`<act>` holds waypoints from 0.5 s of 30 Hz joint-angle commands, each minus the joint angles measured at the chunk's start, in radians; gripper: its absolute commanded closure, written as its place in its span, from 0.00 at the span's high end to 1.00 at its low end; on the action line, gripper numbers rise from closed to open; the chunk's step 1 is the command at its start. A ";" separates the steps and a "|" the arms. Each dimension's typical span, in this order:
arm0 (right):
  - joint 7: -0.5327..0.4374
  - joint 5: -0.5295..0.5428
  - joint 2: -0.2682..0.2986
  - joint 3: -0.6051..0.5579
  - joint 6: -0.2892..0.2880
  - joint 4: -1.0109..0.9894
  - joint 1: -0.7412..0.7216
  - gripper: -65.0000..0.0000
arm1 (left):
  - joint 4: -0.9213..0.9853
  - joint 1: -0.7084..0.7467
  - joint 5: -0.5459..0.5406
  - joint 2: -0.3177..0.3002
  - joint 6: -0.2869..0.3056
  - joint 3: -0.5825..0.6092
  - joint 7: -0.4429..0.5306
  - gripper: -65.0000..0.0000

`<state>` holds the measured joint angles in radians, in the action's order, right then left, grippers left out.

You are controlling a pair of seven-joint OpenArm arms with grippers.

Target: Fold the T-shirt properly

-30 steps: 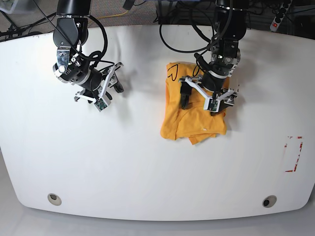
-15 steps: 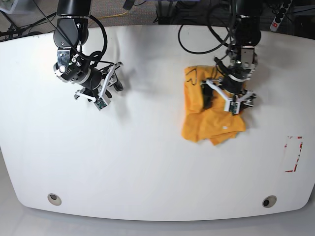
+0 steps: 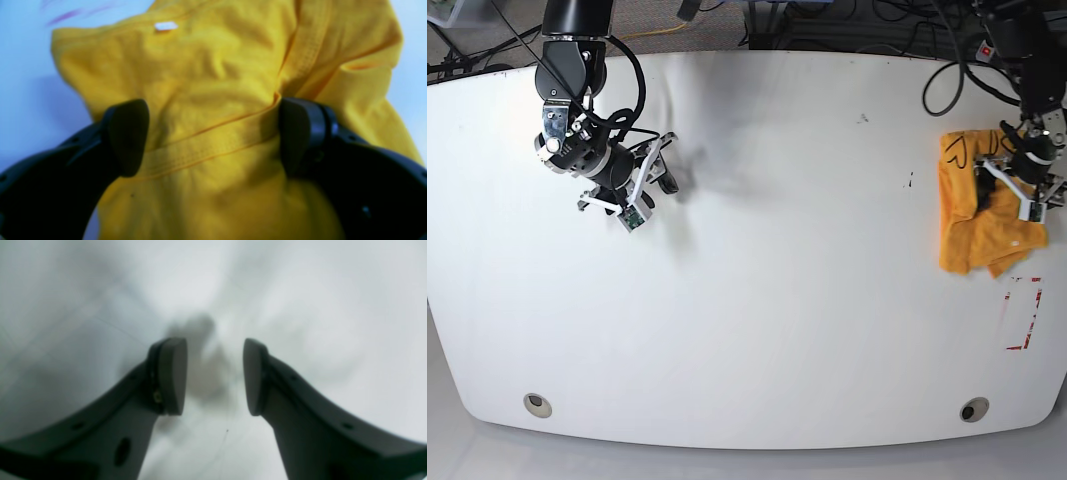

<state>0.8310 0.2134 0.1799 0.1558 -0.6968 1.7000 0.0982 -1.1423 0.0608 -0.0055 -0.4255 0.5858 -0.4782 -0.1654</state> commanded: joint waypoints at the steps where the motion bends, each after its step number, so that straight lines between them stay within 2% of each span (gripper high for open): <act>1: -0.022 0.016 0.008 0.003 -0.001 0.021 -0.012 0.39 | 0.066 -0.014 0.029 -0.082 0.030 -0.023 -0.003 0.85; 7: -0.022 0.011 -0.023 0.003 -0.001 0.041 -0.005 0.39 | 0.180 -0.017 0.029 -0.197 0.104 -0.066 0.128 0.85; 15: -0.022 0.010 -0.026 0.001 -0.001 0.082 0.016 0.39 | 0.089 -0.008 -0.050 -0.266 0.112 -0.095 0.122 0.85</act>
<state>0.8322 0.2127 0.1471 0.1543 -0.6968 1.7535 0.1265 -0.9985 0.0685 -0.0250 -0.6456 0.6998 -0.5709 -0.0685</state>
